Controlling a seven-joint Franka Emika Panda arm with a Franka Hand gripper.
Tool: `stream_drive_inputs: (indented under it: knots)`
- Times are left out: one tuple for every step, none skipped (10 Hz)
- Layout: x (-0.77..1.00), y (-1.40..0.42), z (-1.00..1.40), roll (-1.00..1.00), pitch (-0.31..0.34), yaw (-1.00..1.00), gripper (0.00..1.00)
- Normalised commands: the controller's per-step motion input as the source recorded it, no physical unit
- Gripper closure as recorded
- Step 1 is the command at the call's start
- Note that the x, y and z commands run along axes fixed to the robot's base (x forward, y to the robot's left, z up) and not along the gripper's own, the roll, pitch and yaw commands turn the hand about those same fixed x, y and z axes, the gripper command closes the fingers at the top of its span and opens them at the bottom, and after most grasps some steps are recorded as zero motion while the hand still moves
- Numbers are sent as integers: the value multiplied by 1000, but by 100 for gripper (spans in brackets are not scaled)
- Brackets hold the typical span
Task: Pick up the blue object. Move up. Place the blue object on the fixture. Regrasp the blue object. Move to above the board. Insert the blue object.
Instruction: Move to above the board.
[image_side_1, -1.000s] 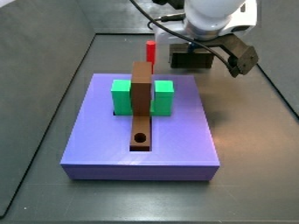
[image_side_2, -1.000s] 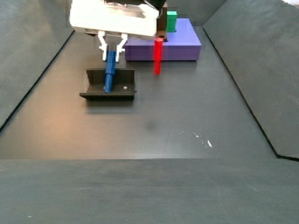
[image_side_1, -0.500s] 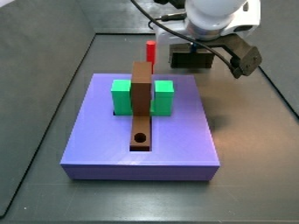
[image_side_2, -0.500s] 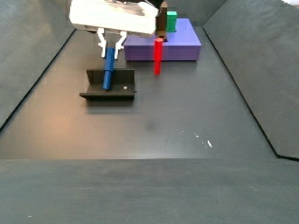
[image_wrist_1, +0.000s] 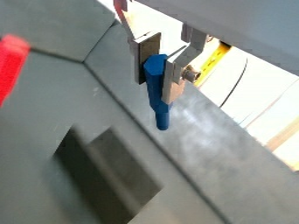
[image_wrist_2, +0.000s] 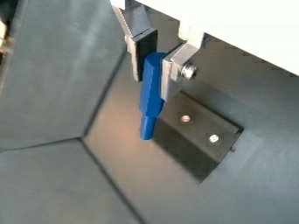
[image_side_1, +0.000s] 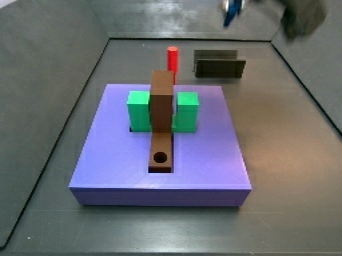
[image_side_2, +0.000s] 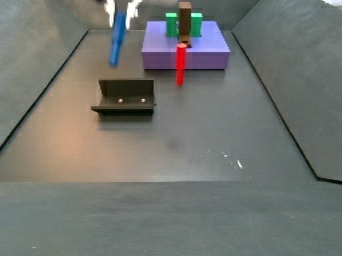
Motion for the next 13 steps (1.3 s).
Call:
stream_drive_inputs:
  knots:
    - [-15,9,1400,2,89,-28,100]
    - [-23,-1,1400,15,103,-18,100]
    - [-15,20,1400,-16,102,-3,100]
    - [9,2,783,3,103,21,100]
    - [29,-21,294,13,110,34,100]
    - [-972,-1400,298,-1000,256,-113,100]
    - [-991,-1400,304,-1000,250,-111,100]
    - [-1077,-1400,326,-1000,234,-83,100]
    - [-1084,-1400,302,-1000,236,-74,100]
    - [-1067,-1400,309,-1000,238,-41,100]
    - [-680,-867,191,-1000,240,-35,100]
    - [-280,-325,73,-1000,238,-16,100]
    - [-125,-154,17,-1000,229,-4,100]
